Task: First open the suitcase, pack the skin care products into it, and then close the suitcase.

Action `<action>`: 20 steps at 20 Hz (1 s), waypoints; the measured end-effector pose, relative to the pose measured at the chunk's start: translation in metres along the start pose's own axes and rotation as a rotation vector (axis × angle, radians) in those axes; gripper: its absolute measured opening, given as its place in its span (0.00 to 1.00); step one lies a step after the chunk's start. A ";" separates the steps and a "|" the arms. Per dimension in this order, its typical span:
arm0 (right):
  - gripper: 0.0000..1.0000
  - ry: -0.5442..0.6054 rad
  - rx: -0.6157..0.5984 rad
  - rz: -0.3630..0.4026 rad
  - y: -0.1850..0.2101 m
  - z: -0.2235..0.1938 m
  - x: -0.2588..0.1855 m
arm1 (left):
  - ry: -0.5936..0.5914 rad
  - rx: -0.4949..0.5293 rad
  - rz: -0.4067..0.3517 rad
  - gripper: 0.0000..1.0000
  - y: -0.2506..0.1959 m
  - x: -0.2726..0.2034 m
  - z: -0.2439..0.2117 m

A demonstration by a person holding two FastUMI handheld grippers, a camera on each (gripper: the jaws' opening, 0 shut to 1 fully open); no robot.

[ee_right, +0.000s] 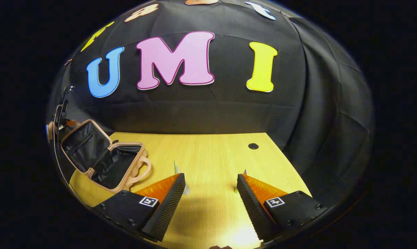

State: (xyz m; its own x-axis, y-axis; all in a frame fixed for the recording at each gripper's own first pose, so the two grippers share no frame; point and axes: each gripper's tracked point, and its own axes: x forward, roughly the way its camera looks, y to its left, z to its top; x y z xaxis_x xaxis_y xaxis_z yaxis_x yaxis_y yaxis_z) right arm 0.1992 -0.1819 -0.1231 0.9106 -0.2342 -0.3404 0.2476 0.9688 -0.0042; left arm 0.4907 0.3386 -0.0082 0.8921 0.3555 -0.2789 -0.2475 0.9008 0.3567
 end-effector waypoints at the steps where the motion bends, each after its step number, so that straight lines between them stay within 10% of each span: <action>1: 0.96 0.018 -0.006 -0.005 0.001 -0.006 0.001 | 0.028 -0.006 0.011 0.12 0.007 0.018 -0.017; 10: 0.96 0.024 -0.032 -0.066 -0.016 -0.028 0.002 | 0.229 -0.149 0.113 0.14 0.023 0.081 -0.104; 13: 0.96 0.004 -0.018 -0.072 -0.022 -0.023 0.001 | 0.140 -0.132 0.113 0.42 0.022 0.067 -0.083; 16: 0.96 -0.025 -0.005 -0.079 -0.032 -0.012 0.000 | -0.006 -0.132 0.103 0.94 0.011 0.022 -0.026; 20: 0.96 -0.059 0.024 -0.079 -0.044 0.004 -0.002 | -0.238 -0.130 0.011 0.98 -0.047 -0.089 0.061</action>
State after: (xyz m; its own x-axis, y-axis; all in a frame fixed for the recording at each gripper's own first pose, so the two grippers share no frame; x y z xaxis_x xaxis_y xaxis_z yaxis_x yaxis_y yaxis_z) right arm 0.1878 -0.2247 -0.1185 0.9055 -0.3151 -0.2843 0.3270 0.9450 -0.0062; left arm 0.4458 0.2496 0.0541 0.9492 0.3103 -0.0524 -0.2900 0.9272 0.2370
